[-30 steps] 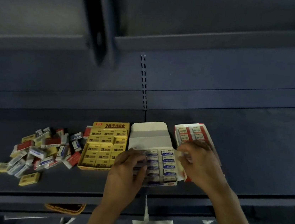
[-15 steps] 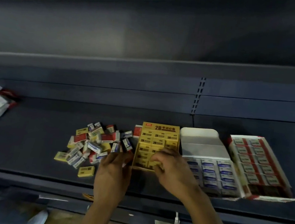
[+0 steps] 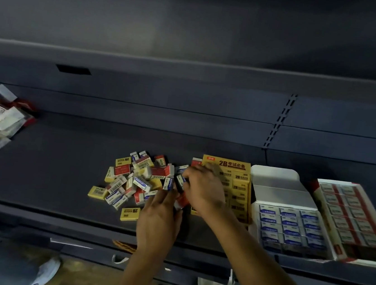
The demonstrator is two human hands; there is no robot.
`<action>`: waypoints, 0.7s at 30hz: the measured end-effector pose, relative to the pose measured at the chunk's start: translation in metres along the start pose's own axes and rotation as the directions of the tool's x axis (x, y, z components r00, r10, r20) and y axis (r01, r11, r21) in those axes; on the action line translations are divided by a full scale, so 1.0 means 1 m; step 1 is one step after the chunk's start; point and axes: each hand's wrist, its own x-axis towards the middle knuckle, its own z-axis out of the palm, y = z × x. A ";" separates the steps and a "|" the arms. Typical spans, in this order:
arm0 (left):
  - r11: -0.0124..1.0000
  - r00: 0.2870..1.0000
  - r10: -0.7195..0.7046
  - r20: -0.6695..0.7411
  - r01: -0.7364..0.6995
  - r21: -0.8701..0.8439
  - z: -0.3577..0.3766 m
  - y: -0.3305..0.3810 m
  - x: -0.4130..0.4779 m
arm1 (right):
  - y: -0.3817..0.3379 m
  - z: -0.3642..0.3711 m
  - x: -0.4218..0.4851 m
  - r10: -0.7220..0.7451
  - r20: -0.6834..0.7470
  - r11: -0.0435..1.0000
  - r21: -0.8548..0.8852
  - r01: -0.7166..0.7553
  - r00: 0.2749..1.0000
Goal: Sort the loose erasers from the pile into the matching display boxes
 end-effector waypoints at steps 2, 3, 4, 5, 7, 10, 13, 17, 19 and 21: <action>0.999 1.000 -0.002 0.000 0.002 -0.034 -0.002 0.001 -0.001 | -0.004 0.000 0.004 -0.016 0.044 1.000 -0.026 0.017 0.999; 0.998 1.000 -0.007 -0.001 0.007 -0.063 -0.003 0.001 -0.002 | -0.004 -0.001 0.005 -0.038 0.083 0.999 -0.028 0.041 0.996; 0.995 1.000 -0.012 -0.010 0.011 -0.097 -0.004 -0.001 -0.002 | -0.004 -0.003 0.006 -0.069 0.128 0.997 -0.027 0.073 0.989; 0.991 1.000 -0.018 -0.025 0.015 -0.136 -0.005 -0.003 -0.003 | -0.004 -0.005 0.007 -0.099 0.170 0.994 -0.032 0.106 0.980; 0.971 0.998 -0.021 -0.067 0.004 -0.239 -0.007 -0.009 -0.004 | -0.001 -0.008 0.010 -0.150 0.198 0.983 -0.076 0.168 0.969; 0.907 0.993 -0.094 -0.073 0.056 -0.418 -0.014 -0.016 -0.005 | 0.004 -0.010 0.015 -0.186 0.179 0.965 -0.152 0.214 0.966; 0.877 0.986 -0.165 -0.023 0.136 -0.461 -0.023 -0.016 -0.004 | 0.003 -0.011 0.018 -0.181 0.191 0.964 -0.160 0.213 0.965; 0.858 0.968 -0.248 0.032 0.235 -0.457 -0.026 -0.016 -0.003 | 0.001 -0.005 0.018 -0.197 0.172 0.960 -0.166 0.226 0.965; 0.835 0.959 -0.276 0.058 0.269 -0.479 -0.024 -0.017 -0.003 | 0.003 -0.005 0.017 -0.204 0.169 0.959 -0.164 0.232 0.964; 0.778 0.945 -0.310 0.104 0.315 -0.544 -0.023 -0.018 -0.004 | 0.005 -0.006 0.016 -0.224 0.170 0.952 -0.171 0.253 0.960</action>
